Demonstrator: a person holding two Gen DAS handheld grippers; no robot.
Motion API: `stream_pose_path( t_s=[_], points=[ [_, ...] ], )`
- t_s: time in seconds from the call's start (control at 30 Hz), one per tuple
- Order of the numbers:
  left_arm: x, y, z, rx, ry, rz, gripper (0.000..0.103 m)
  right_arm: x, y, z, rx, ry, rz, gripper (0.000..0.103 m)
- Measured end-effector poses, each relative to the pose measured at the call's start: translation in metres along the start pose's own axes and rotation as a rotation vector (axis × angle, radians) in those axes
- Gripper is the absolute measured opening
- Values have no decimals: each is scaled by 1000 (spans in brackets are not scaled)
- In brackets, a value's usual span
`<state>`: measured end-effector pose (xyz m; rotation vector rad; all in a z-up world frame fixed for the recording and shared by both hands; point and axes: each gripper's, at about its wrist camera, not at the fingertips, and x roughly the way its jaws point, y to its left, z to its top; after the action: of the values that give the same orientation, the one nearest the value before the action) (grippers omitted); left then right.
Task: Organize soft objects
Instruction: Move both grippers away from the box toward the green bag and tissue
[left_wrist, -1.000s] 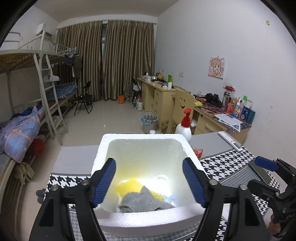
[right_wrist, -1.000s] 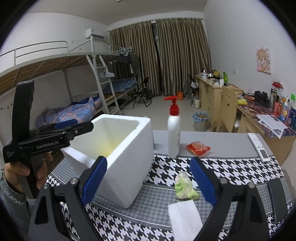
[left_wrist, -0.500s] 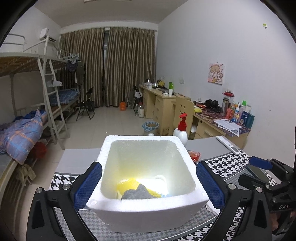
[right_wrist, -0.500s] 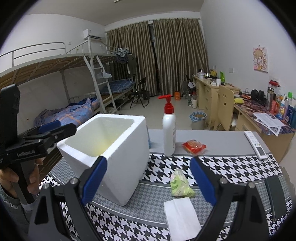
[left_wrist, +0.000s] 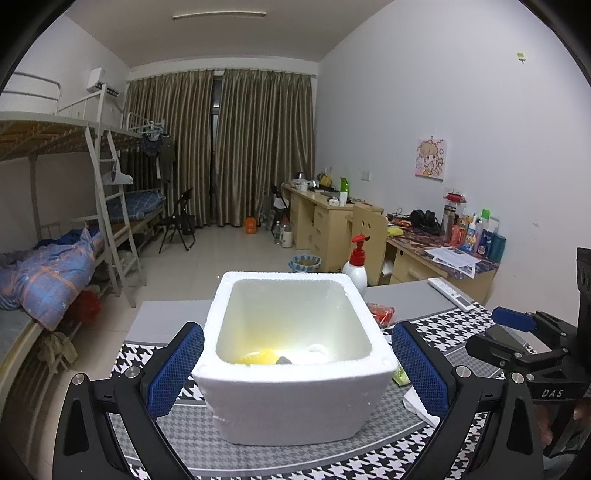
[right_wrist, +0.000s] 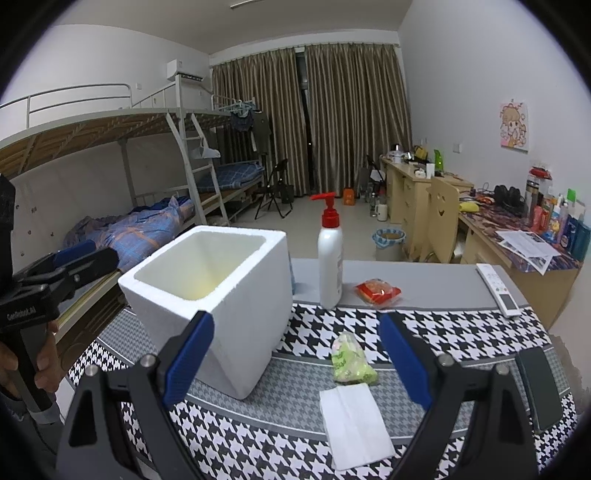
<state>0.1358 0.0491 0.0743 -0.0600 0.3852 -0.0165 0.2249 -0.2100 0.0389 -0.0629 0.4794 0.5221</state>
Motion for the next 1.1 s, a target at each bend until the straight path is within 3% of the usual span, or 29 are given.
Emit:
stream_pose_path(
  t_s=[0.3, 1.1],
  points=[
    [-16, -11, -12, 24, -32, -11, 102, -10, -5, -14, 0, 0, -24, 93],
    [-11, -38, -55, 19, -9, -96, 102, -16, -16, -49, -26, 30, -49, 93]
  ],
)
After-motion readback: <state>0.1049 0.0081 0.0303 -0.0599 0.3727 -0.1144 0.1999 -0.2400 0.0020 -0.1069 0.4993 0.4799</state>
